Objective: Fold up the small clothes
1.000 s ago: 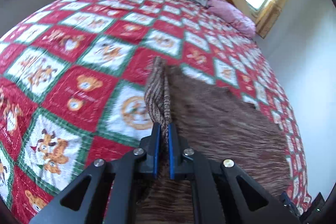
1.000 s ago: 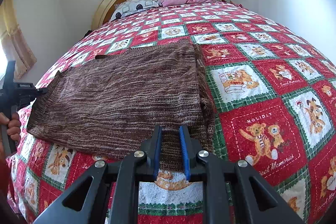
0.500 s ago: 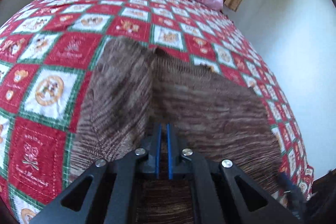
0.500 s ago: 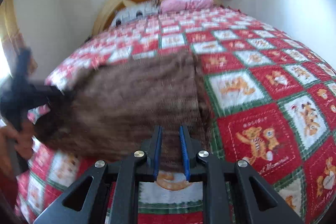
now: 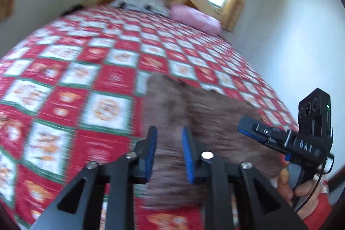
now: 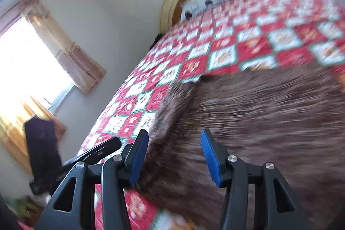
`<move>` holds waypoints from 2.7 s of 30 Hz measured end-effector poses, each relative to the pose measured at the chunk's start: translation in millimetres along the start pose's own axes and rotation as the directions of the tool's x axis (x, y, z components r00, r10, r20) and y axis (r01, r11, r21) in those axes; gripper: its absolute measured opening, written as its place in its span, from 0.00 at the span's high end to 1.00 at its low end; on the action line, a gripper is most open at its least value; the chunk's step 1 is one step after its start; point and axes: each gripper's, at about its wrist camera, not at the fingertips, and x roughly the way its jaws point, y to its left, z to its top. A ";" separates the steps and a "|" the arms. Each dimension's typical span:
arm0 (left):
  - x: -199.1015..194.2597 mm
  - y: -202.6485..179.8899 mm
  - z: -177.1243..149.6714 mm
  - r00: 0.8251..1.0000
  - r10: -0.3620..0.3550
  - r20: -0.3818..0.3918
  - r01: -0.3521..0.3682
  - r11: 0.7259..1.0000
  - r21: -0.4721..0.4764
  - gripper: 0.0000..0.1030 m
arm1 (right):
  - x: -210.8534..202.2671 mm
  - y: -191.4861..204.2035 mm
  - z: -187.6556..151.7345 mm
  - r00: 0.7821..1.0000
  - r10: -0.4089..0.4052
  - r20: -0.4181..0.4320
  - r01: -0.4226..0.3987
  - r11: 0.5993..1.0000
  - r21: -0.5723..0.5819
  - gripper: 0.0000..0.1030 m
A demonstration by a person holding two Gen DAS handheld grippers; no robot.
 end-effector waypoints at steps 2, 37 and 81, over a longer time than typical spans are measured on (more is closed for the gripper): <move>10.0 23.0 -0.2 0.997 0.070 -0.013 -0.070 0.996 -0.055 0.71 | 26.7 -1.0 5.9 0.999 0.038 -0.029 -0.036 0.998 0.049 0.49; 46.0 -55.4 -7.3 0.989 -0.135 -0.054 0.138 0.990 0.040 0.66 | 23.0 42.8 59.4 0.971 -0.229 0.062 0.237 0.931 -0.276 0.90; 52.4 -77.6 -71.5 0.964 -0.228 -0.140 0.226 0.974 -0.030 0.23 | -114.2 -112.1 -45.0 0.953 -0.304 0.022 0.304 0.953 -0.010 0.70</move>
